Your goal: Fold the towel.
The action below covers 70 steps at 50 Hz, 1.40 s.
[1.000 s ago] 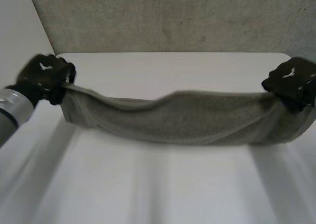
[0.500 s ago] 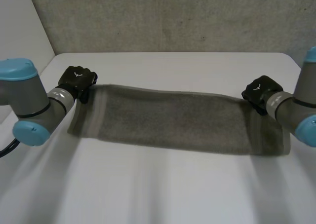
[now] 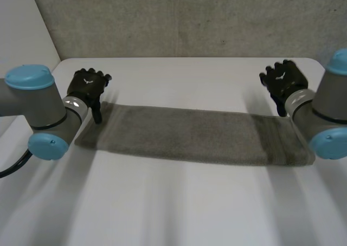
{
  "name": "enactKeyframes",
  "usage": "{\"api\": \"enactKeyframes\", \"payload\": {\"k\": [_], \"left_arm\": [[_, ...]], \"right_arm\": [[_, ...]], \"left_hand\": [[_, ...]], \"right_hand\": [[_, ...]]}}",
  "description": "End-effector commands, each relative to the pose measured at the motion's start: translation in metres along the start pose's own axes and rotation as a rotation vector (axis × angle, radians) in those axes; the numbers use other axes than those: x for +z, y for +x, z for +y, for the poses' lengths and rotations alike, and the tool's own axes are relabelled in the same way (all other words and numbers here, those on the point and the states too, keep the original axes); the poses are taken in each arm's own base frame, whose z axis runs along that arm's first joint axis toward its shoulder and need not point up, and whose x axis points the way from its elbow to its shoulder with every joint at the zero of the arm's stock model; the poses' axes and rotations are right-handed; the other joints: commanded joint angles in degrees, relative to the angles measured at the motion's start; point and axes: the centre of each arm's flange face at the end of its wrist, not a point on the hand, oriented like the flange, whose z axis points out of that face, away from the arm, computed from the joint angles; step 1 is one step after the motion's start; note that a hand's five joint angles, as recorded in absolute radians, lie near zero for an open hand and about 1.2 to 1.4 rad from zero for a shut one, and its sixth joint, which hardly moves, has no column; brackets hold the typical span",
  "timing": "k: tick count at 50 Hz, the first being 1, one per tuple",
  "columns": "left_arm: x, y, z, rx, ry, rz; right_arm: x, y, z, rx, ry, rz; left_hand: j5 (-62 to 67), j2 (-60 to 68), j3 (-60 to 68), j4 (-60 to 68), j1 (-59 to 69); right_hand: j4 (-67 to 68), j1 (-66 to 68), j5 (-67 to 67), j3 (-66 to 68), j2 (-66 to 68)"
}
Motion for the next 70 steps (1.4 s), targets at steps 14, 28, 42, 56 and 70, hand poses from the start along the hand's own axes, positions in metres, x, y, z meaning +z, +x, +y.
{"api": "enactKeyframes", "payload": {"k": [14, 28, 42, 56, 70], "left_arm": [[-0.073, 0.018, -0.023, -0.096, 0.099, 0.116], [-0.078, 0.028, -0.024, -0.113, 0.127, 0.138], [-0.078, 0.028, -0.023, -0.115, 0.124, 0.138], [-0.082, 0.016, -0.041, -0.110, 0.173, 0.105], [-0.083, 0.022, -0.061, -0.130, 0.233, 0.117]], "right_arm": [[-0.088, 0.001, 0.040, 0.283, -0.230, -0.148], [-0.073, -0.024, 0.093, 0.325, -0.294, -0.187], [-0.055, 0.018, 0.107, 0.274, -0.274, 0.005], [-0.050, 0.105, 0.118, -0.133, -0.393, 0.186], [-0.061, -0.039, -0.090, -0.089, 0.293, -0.020]], "left_hand": [[-11.11, -3.28, -2.58, -3.40, -3.75], [-11.11, -3.28, -2.58, -3.40, -3.75], [-11.11, -3.28, -2.58, -3.40, -3.75], [-11.61, -3.78, -3.08, -3.90, -4.25], [-11.95, -4.12, -3.42, -4.24, -4.59]], "right_hand": [[-0.65, 0.94, 0.76, -0.04, 0.07], [13.96, 15.55, 15.37, 14.57, 14.68], [65.06, 66.65, 66.48, 65.67, 65.78], [65.06, 66.65, 66.48, 65.67, 65.78], [65.06, 66.65, 66.48, 65.67, 65.78]]}}
